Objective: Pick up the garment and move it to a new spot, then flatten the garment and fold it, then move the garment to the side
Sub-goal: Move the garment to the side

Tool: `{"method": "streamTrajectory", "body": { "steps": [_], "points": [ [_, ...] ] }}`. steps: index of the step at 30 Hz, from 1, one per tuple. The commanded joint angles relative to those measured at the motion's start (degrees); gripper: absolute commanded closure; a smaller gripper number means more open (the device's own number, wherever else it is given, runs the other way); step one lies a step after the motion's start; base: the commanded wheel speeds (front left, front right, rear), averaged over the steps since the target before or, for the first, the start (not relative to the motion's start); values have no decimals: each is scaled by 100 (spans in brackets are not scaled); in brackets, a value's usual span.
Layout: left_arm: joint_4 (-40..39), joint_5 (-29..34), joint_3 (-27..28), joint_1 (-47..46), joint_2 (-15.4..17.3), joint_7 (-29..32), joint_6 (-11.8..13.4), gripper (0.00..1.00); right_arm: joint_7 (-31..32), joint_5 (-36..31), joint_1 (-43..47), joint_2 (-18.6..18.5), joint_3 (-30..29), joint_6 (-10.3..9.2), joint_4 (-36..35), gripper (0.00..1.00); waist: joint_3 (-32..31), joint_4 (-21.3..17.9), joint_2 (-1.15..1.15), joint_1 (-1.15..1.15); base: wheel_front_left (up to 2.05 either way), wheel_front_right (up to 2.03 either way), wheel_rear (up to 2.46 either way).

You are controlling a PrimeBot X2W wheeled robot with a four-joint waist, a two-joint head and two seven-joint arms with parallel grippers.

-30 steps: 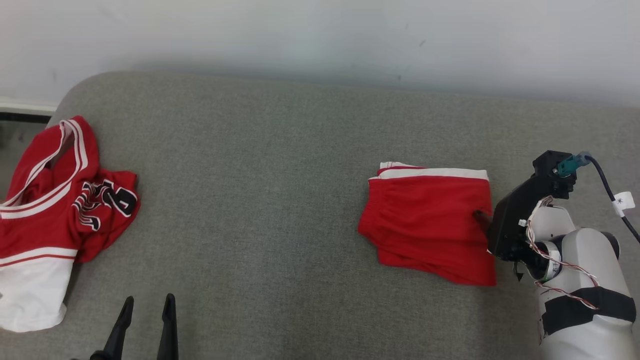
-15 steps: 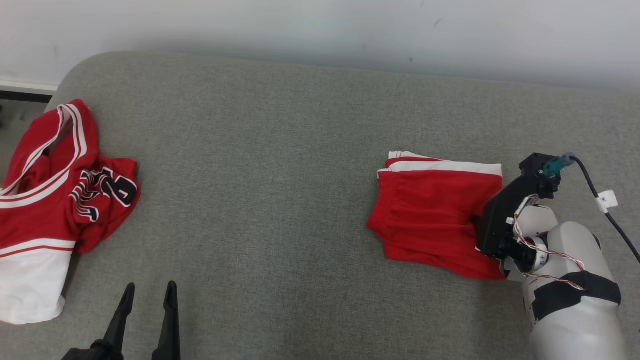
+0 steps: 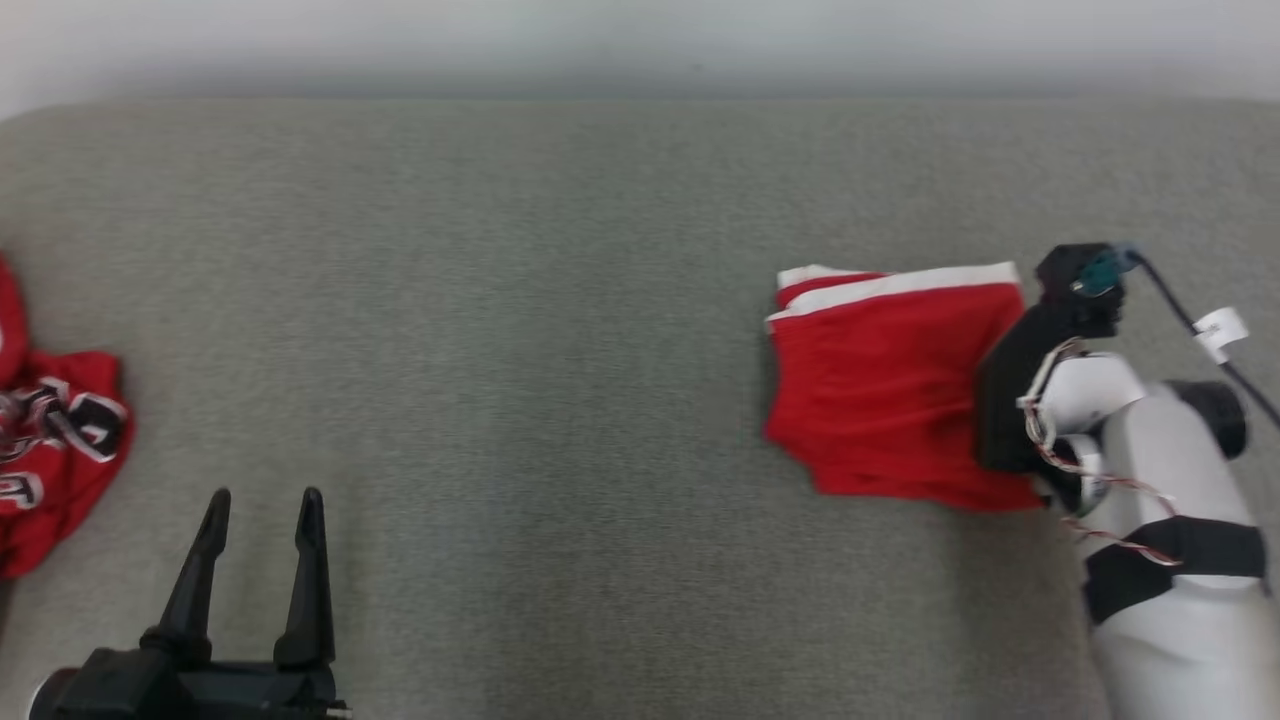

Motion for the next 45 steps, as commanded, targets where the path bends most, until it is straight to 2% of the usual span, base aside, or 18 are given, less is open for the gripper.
{"method": "streamTrajectory", "body": {
  "steps": [1,5,6,13,21,25,28,32,33,34,35,41,45],
  "points": [
    [-68,40,-27,-116,40,-12,-4,0,7,-72,-44,-153,118,-17,-100,100,379,-472,-1,-1,0,0,0],
    [-262,137,-82,-273,167,19,-20,0,-45,-112,-121,-645,411,-17,-335,100,640,-815,-1,-1,0,0,0],
    [-262,137,-82,-273,167,19,-20,0,-45,-112,-121,-645,411,-17,-335,100,640,-815,-1,-1,0,0,0],
    [-800,285,-186,-608,413,232,-40,0,-478,-88,-313,-1512,789,-17,-323,100,1142,-1184,-1,-1,0,0,0],
    [-1489,393,-263,-831,692,574,-56,0,-1609,-64,-766,-2253,859,-17,8,100,1567,-1409,-1,-1,0,0,0],
    [-1740,402,-269,-805,777,744,-38,0,-2186,-222,-1003,-2373,870,-17,264,100,1680,-1490,-1,-1,0,0,0],
    [-1860,398,-247,-800,847,850,-28,0,-2474,-266,-1105,-2334,1059,-16,409,100,1730,-1533,-1,-1,0,0,0],
    [-1956,398,-245,-792,893,935,-8,0,-2783,-359,-1223,-2224,865,-18,555,100,1763,-1563,-1,-1,0,0,0],
    [-1969,386,-241,-790,900,947,-11,0,-2849,-399,-1223,-2161,815,-17,573,64,1755,-1568,-1,-1,0,0,0],
    [-1967,372,-237,-789,907,952,-10,0,-2919,-482,-1209,-2123,808,-17,567,48,1741,-1570,-1,-1,0,0,0],
    [-1960,364,-238,-788,907,959,-5,0,-3028,-518,-1189,-2089,793,-17,533,0,1719,-1571,-1,-1,0,0,0],
    [-1780,297,-273,-717,805,816,49,0,-3466,-656,-960,-1847,559,-17,332,0,1400,-1461,-1,-1,0,0,0],
    [-1468,229,-302,-555,688,619,92,0,-3707,-449,-578,-1646,516,-17,82,0,955,-1252,-1,-1,0,0,0]
  ]
}}
